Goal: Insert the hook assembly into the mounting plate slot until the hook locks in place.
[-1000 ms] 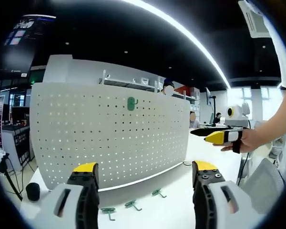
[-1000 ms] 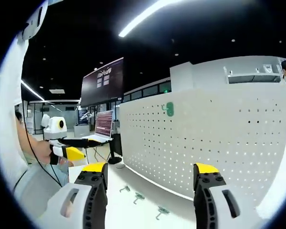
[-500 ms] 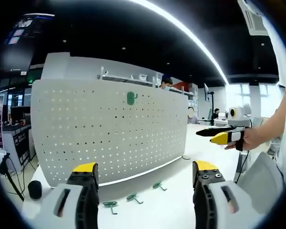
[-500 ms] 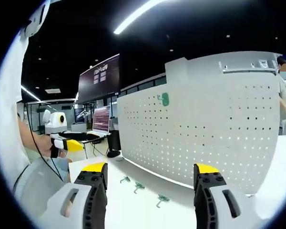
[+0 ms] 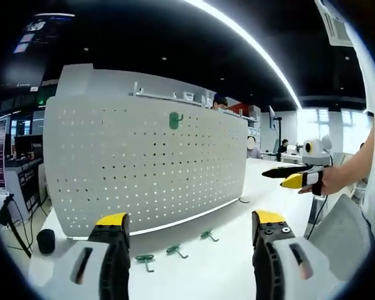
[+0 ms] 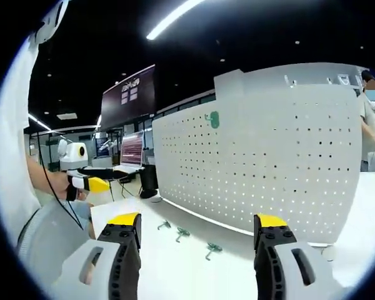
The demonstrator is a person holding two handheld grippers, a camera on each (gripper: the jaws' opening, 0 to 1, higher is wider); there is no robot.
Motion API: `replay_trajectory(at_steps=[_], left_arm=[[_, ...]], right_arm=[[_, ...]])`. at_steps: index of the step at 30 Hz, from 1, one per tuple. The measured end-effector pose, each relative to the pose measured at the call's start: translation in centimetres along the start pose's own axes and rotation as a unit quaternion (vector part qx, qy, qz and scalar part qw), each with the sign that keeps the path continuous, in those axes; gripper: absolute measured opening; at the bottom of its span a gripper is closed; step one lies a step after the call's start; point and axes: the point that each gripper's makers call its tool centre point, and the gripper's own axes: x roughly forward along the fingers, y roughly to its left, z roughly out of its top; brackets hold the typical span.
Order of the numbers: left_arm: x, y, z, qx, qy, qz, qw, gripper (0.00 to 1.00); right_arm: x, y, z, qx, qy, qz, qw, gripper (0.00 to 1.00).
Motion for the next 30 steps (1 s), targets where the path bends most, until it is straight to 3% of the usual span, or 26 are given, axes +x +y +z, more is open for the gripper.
replay_trajectory(at_steps=[4, 8, 20, 30], left_arm=[[-0.1, 0.2, -0.3, -0.003, 0.004, 0.003, 1.0000, 0.81], [-0.3, 0.2, -0.6, 0.002, 0.016, 0.004, 0.9999, 0.81], [-0.8, 0.4, -2.6, -0.002, 0.060, -0.002, 0.9982, 0.81], [-1.2, 0.6, -3.6, -0.010, 0.077, 0.003, 0.9970, 0.81]], right_arm=[[-0.3, 0.0, -1.0, 0.003, 0.019, -0.003, 0.9998, 0.71], [-0.8, -0.4, -2.9, 0.013, 0.059, -0.008, 0.9981, 0.71], [-1.8, -0.6, -5.7, 0.036, 0.101, -0.018, 0.9941, 0.72], [-2.2, 0.0, -6.6, 0.043, 0.115, -0.017, 0.9923, 0.71]])
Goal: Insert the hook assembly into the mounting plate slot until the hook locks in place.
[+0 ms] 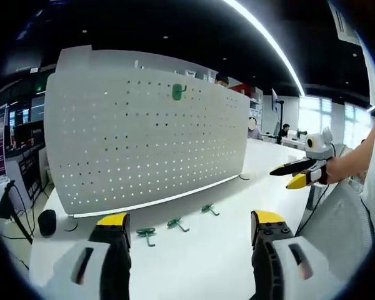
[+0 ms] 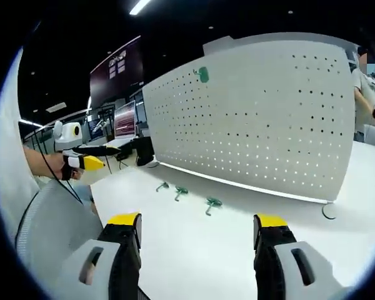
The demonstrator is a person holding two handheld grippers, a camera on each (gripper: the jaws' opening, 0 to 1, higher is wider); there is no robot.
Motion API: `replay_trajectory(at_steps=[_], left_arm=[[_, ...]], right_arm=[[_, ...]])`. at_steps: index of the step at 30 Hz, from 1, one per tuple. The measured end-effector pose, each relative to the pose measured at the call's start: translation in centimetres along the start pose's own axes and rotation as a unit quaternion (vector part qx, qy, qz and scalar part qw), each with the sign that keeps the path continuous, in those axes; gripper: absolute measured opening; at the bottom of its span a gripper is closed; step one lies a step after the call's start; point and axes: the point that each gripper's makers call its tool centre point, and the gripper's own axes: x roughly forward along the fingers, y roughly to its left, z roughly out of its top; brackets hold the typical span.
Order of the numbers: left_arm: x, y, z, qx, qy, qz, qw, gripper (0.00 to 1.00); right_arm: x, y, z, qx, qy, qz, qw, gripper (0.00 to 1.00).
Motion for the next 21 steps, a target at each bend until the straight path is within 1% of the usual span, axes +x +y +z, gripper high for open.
replay_trajectory(at_steps=[5, 11, 16, 18, 19, 21], left_arm=[[0.0, 0.0, 0.2, 0.002, -0.001, 0.001, 1.0000, 0.81], [0.1, 0.3, -0.2, -0.002, 0.006, 0.002, 1.0000, 0.81], [0.6, 0.6, -0.5, -0.002, 0.021, -0.005, 0.9998, 0.81], [0.6, 0.6, -0.7, 0.010, 0.030, -0.009, 0.9995, 0.80], [0.7, 0.5, -0.9, 0.013, 0.036, -0.012, 0.9992, 0.80], [0.9, 0.7, -0.8, 0.013, 0.038, -0.014, 0.9991, 0.80]], right_arm=[[0.1, 0.3, -0.2, -0.003, 0.004, 0.002, 1.0000, 0.71], [0.1, 0.2, -0.4, -0.002, 0.005, 0.004, 1.0000, 0.71], [0.1, 0.5, -0.4, -0.003, 0.004, 0.007, 1.0000, 0.70], [0.1, 0.6, -0.5, -0.005, 0.009, 0.008, 0.9999, 0.70], [0.1, 0.7, -0.5, -0.004, 0.009, 0.009, 0.9999, 0.70], [0.2, 0.7, -0.7, -0.004, 0.011, 0.010, 0.9999, 0.69]])
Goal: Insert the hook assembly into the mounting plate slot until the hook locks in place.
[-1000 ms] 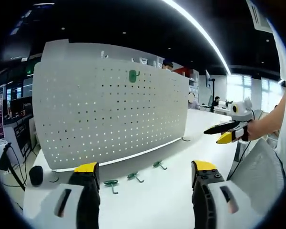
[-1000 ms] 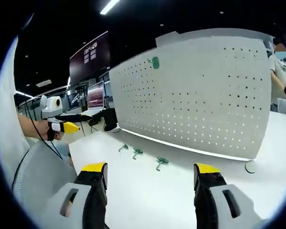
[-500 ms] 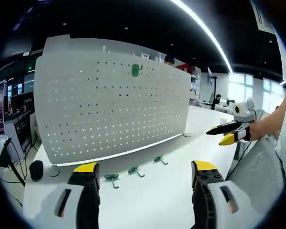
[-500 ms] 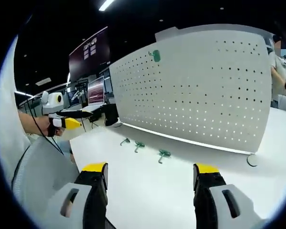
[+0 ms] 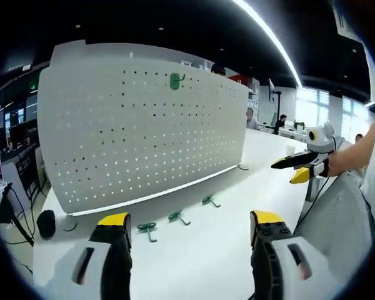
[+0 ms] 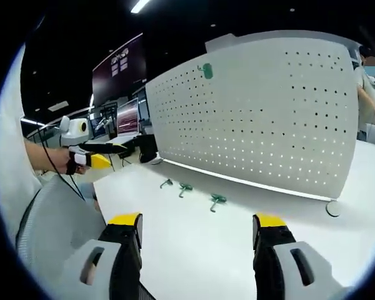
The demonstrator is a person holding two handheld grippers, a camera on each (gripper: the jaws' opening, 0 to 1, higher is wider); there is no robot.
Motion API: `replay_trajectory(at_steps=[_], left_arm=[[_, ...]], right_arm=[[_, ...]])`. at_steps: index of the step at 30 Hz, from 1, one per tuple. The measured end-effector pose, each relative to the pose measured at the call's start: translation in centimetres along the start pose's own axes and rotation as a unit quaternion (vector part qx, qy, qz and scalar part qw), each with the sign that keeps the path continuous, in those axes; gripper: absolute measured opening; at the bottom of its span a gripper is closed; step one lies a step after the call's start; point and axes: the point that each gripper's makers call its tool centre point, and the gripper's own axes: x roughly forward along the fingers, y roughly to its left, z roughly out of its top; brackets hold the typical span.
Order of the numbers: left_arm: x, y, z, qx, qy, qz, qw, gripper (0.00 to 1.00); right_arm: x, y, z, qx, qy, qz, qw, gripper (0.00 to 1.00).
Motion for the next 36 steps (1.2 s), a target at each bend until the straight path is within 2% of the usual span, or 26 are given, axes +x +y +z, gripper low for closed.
replay_trajectory(at_steps=[3, 5, 16, 19, 21, 29, 31, 33, 36], left_arm=[[0.4, 0.2, -0.7, 0.001, 0.025, -0.007, 0.9997, 0.78], [0.6, 0.0, -0.9, 0.018, 0.035, -0.020, 0.9990, 0.78], [1.3, 1.0, -1.3, 0.063, 0.075, -0.054, 0.9937, 0.75], [1.7, 1.4, -1.7, 0.059, 0.083, -0.064, 0.9928, 0.75], [2.0, 1.8, -2.3, 0.077, 0.098, -0.070, 0.9897, 0.75], [2.3, 2.6, -3.5, 0.097, 0.129, -0.092, 0.9826, 0.75], [2.3, 2.6, -3.3, 0.089, 0.126, -0.100, 0.9830, 0.75], [2.2, 2.8, -3.5, 0.109, 0.135, -0.103, 0.9795, 0.75], [2.4, 3.3, -3.7, 0.116, 0.143, -0.109, 0.9769, 0.75]], right_arm=[[0.0, -0.1, -0.2, 0.003, 0.003, 0.000, 1.0000, 0.69], [0.0, 0.0, -0.3, 0.004, 0.004, 0.001, 1.0000, 0.69], [0.1, 0.4, -0.5, -0.009, 0.011, 0.005, 0.9999, 0.67], [0.1, 0.5, -0.6, -0.010, 0.014, 0.006, 0.9998, 0.67], [0.1, 0.5, -0.6, -0.010, 0.014, 0.007, 0.9998, 0.67], [0.3, 0.9, -0.8, -0.027, 0.023, 0.013, 0.9993, 0.67], [0.2, 0.8, -0.8, -0.028, 0.023, 0.013, 0.9993, 0.67], [0.2, 0.9, -0.8, -0.026, 0.024, 0.013, 0.9993, 0.67], [0.3, 0.9, -1.0, -0.026, 0.026, 0.014, 0.9992, 0.67]])
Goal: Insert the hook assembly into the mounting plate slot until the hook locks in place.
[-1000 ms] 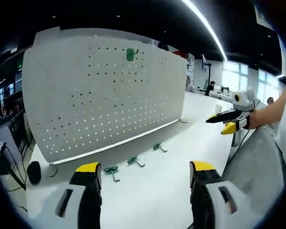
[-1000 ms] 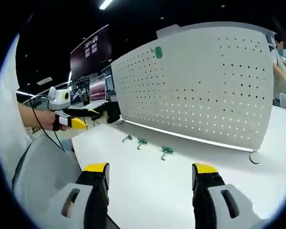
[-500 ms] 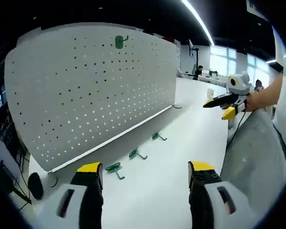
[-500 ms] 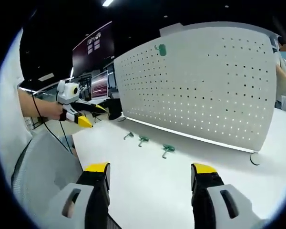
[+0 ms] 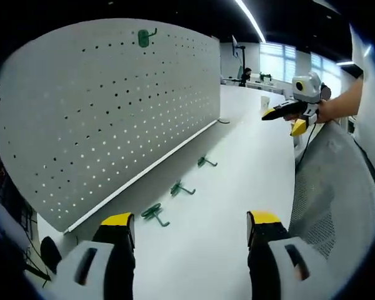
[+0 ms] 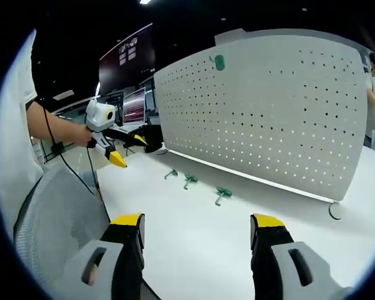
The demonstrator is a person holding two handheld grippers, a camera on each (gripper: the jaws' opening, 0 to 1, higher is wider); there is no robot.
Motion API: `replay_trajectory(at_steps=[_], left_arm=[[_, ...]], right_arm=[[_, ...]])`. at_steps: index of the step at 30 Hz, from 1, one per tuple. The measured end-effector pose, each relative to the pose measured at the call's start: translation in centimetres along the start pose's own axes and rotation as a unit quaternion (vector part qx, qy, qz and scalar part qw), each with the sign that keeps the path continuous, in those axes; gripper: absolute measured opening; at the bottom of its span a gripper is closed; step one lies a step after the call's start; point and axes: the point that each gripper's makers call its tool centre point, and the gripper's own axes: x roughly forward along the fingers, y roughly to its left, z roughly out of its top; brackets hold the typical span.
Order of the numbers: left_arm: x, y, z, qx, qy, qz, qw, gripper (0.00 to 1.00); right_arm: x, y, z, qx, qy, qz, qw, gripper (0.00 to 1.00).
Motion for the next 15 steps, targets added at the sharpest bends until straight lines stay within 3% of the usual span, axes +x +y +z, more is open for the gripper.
replay_trajectory(at_steps=[9, 15], left_arm=[[1.0, 1.6, 0.1, 0.042, 0.024, -0.012, 0.9988, 0.73], [2.1, 1.3, -0.2, 0.076, 0.055, -0.052, 0.9943, 0.72]], right_arm=[[0.1, 0.1, -0.3, -0.003, 0.008, 0.001, 1.0000, 0.67], [0.1, 0.0, -0.5, -0.003, 0.011, 0.001, 0.9999, 0.67]])
